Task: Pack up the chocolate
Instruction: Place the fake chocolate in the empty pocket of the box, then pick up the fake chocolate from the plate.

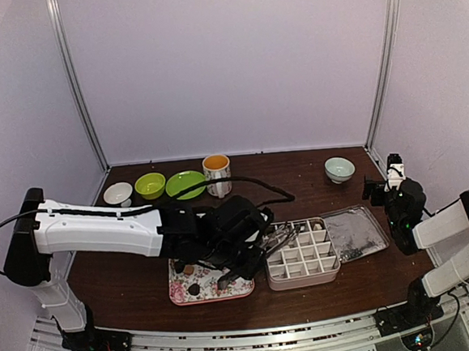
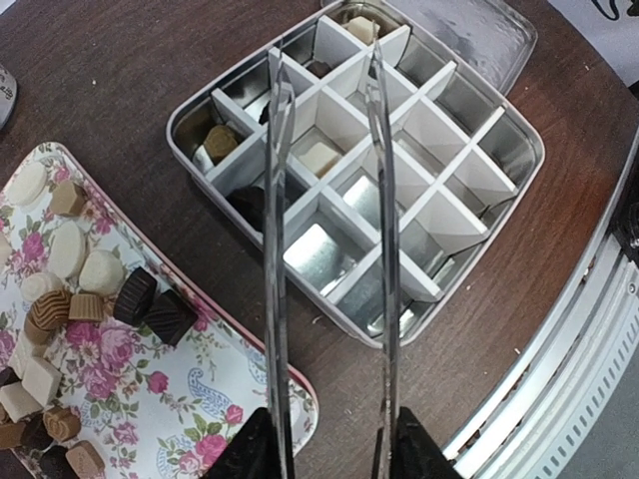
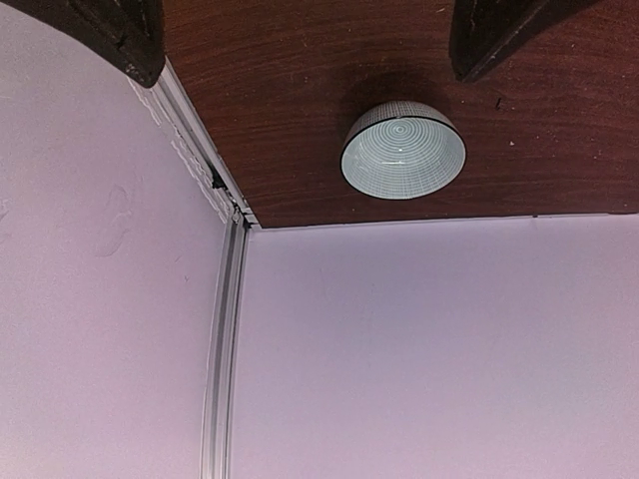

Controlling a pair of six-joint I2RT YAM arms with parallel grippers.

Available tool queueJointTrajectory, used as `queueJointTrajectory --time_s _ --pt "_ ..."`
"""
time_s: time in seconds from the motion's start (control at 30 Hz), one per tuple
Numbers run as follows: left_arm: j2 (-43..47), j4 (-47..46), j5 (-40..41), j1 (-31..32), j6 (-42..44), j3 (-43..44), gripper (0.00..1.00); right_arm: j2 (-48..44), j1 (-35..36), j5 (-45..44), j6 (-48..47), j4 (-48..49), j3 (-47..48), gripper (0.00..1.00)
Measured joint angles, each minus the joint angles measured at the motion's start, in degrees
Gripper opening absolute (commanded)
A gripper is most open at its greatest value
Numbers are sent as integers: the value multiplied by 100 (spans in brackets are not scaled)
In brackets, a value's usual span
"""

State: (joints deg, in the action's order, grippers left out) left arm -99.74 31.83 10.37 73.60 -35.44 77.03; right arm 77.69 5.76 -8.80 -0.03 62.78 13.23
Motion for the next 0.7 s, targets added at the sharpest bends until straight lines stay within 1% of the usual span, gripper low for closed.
queueJointTrajectory --time_s 0.17,0.4,0.7 --pt "170 302 219 0 -133 -28 37 0 -2 0 0 0 0 100" --pt "866 940 636 0 -426 -297 38 0 -2 0 -2 0 0 100" --pt "1408 1932 994 -44 -1075 -678 39 0 -2 0 -2 0 0 100"
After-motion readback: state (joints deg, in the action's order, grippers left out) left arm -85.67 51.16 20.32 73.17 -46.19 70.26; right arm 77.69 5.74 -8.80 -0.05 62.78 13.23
